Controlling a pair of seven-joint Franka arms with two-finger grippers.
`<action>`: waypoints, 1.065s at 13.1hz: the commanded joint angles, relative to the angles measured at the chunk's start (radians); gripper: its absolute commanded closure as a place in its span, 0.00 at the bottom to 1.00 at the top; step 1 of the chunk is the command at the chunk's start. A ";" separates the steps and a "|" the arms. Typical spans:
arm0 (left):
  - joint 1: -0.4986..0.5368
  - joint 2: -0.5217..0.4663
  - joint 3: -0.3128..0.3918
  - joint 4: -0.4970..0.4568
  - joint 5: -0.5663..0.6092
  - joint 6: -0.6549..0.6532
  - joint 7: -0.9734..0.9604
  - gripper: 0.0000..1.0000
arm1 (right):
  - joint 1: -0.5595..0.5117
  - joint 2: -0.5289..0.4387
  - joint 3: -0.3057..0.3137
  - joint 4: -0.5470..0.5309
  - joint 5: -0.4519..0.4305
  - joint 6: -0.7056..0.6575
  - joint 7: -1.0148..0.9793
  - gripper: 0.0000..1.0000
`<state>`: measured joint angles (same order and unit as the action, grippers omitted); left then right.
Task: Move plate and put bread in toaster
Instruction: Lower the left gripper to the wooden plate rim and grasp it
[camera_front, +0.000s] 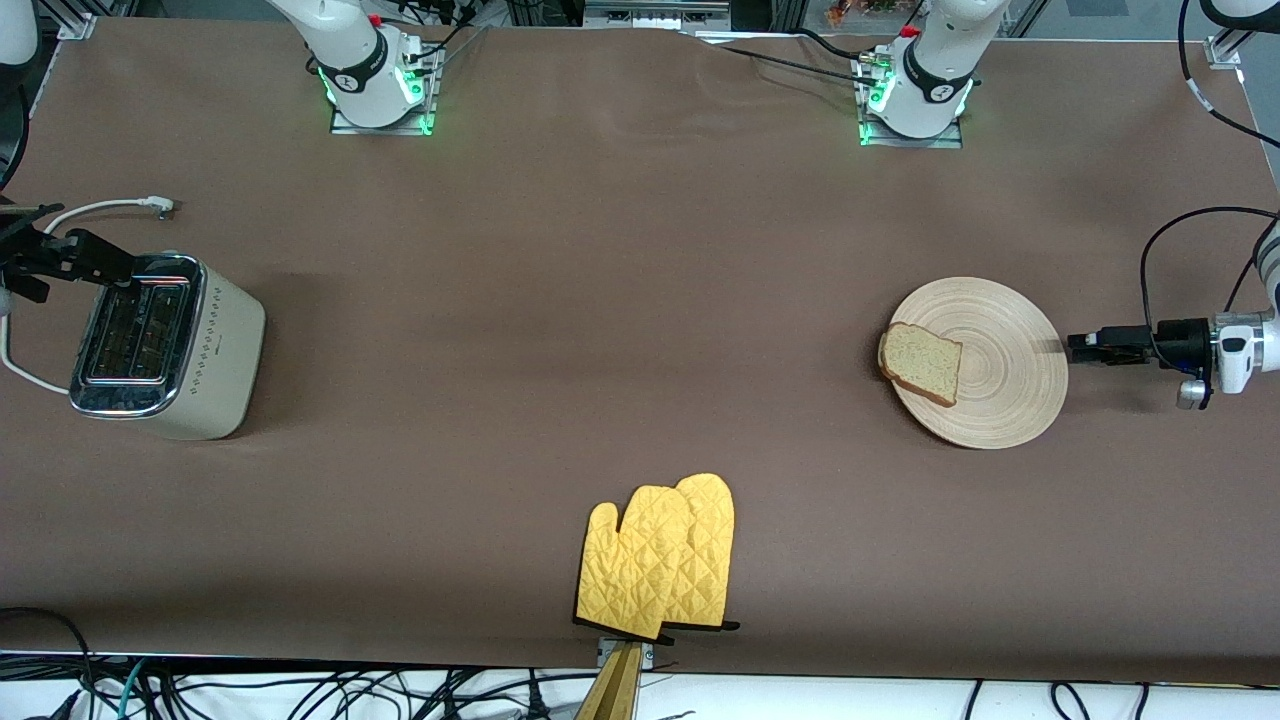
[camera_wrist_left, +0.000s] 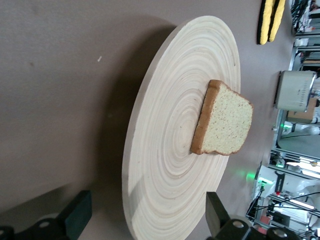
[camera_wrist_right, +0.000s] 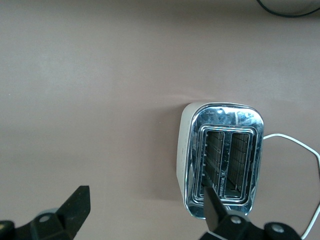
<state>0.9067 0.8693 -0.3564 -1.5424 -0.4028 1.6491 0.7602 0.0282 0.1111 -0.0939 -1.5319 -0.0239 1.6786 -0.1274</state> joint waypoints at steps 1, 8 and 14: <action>-0.003 0.037 -0.003 0.005 -0.054 -0.006 0.042 0.00 | -0.011 0.005 0.006 0.019 0.015 -0.017 0.002 0.00; -0.011 0.070 -0.003 0.005 -0.059 0.005 0.093 0.37 | -0.010 0.005 0.006 0.019 0.015 -0.016 0.002 0.00; -0.011 0.085 -0.003 -0.004 -0.062 0.012 0.100 0.56 | -0.010 0.005 0.006 0.019 0.016 -0.017 0.002 0.00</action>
<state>0.9005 0.9525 -0.3613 -1.5441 -0.4355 1.6540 0.8328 0.0282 0.1113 -0.0938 -1.5319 -0.0238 1.6786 -0.1274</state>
